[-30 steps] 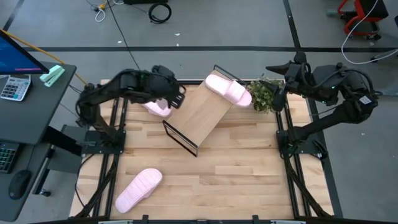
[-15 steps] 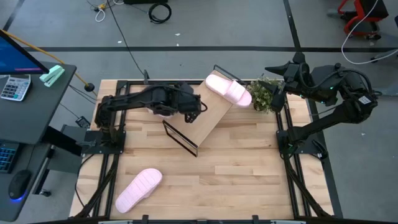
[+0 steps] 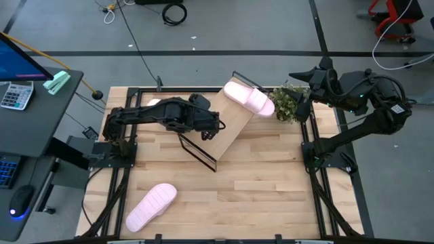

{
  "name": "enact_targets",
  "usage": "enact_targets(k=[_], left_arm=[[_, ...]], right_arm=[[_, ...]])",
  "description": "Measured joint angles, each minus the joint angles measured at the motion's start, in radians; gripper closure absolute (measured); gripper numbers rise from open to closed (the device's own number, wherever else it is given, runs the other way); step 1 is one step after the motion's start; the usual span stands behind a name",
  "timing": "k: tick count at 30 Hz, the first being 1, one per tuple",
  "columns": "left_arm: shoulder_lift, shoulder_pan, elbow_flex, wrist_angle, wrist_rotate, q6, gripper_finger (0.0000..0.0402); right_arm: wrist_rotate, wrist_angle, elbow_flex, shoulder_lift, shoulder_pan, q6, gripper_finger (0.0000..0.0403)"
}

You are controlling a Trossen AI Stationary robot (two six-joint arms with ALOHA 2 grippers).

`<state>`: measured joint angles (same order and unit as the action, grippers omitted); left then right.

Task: Pick and place slides into the shelf
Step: Put the top right pink slide on the shelf

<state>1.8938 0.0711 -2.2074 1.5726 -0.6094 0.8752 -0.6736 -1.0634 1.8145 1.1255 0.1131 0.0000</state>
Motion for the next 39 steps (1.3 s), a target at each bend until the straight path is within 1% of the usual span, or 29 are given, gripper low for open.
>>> enact_targets(k=[9, 18, 23, 31, 39], left_arm=[[0.026, 0.006, 0.008, -0.002, 0.004, -0.004, 0.0324], [0.132, 0.020, 0.011, -0.004, 0.027, -0.023, 0.0328], [0.177, 0.037, 0.010, -0.033, 0.030, -0.018, 0.0310], [0.198, 0.056, 0.011, -0.094, 0.036, -0.013, 0.0318], [0.202, 0.057, 0.011, -0.122, 0.046, -0.001, 0.0285]], right_arm=[[0.001, -0.002, 0.000, 0.000, 0.000, -0.001, 0.0159], [0.001, -0.016, -0.005, 0.004, 0.000, 0.000, 0.0159], [0.001, -0.022, -0.005, 0.014, 0.000, 0.000, 0.0159], [0.001, -0.036, -0.005, 0.031, 0.000, -0.001, 0.0159], [0.002, -0.040, -0.005, 0.039, 0.000, -0.001, 0.0159]])
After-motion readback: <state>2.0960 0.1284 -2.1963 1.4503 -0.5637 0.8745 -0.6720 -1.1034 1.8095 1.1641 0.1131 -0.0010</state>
